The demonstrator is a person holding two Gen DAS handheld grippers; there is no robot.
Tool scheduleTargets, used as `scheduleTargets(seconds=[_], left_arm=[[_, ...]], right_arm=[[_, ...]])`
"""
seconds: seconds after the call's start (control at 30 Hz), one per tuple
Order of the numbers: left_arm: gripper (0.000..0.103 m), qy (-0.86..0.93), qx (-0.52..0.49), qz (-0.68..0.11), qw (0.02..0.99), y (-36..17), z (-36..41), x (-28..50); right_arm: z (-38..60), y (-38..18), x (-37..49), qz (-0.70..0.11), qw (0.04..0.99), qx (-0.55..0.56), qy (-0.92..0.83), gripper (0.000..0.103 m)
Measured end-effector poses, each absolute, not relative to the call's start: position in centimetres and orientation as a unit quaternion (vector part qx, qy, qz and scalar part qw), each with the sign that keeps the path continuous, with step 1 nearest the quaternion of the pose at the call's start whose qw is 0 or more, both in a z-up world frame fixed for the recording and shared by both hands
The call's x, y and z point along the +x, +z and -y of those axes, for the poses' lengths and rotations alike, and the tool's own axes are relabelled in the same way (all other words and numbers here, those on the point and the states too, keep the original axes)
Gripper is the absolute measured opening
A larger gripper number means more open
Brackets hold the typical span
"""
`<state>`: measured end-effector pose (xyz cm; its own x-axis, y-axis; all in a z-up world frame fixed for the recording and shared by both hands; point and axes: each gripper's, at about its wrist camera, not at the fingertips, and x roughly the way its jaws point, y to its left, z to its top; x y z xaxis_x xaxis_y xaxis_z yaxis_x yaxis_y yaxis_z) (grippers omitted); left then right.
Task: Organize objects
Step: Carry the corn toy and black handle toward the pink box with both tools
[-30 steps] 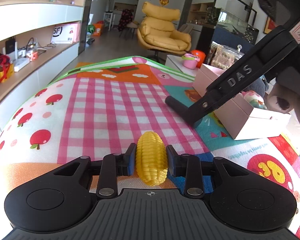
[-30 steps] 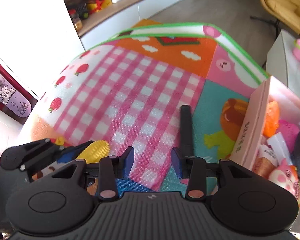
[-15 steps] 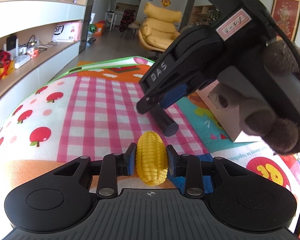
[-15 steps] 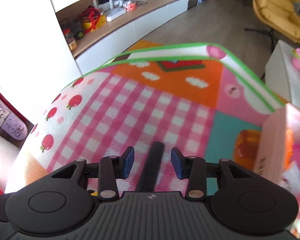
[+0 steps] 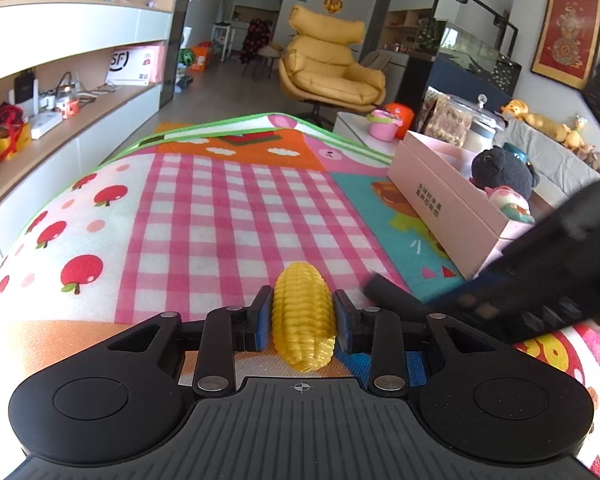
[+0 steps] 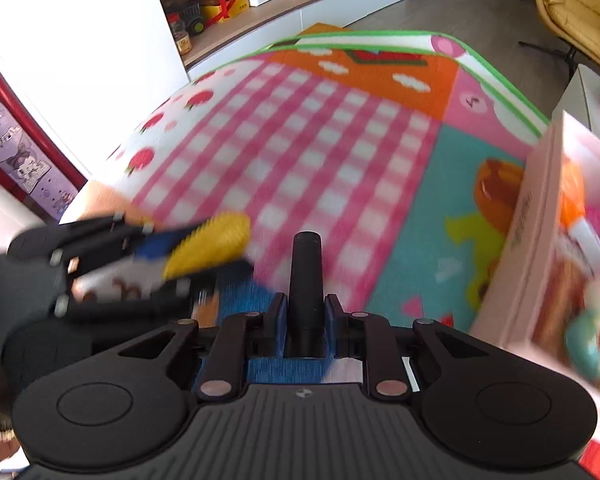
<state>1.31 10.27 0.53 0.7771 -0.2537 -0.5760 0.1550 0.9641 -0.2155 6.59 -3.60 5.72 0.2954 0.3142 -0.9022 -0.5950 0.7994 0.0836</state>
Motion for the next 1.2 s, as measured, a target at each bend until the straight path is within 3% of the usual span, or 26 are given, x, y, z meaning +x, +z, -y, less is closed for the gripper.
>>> scheduleTargets(seconds=[0.27,0.43,0.77,1.0,1.2], left_arm=[[0.035,-0.112,-0.09,-0.337,0.931,1.4,-8.3,1.5],[0.035,-0.155,-0.082,-0.337,0.925,2.6,-4.8,0.3],[0.035,-0.185,-0.057,-0.353,0.915,3.3,0.5,-0.3],[0.035,-0.169,-0.043,-0.358,0.918,3.2,0.9,-0.4],[0.035,-0.109,-0.015,-0.334,0.936,3.7,-0.4,-0.5]], right_arm=[[8.4,5.6,1.4,-0.487,0.81,-0.191,0.266,0.019],[10.8,5.1,-0.1,-0.459,0.829,-0.217,0.235,0.032],[14.6,4.6,-0.8,-0.429,0.852,-0.187,0.237,0.035],[16.7,4.1,0.0,-0.403,0.879,-0.151,0.205,0.05],[18.7,4.2,0.8,-0.37,0.917,-0.058,0.141,0.071]])
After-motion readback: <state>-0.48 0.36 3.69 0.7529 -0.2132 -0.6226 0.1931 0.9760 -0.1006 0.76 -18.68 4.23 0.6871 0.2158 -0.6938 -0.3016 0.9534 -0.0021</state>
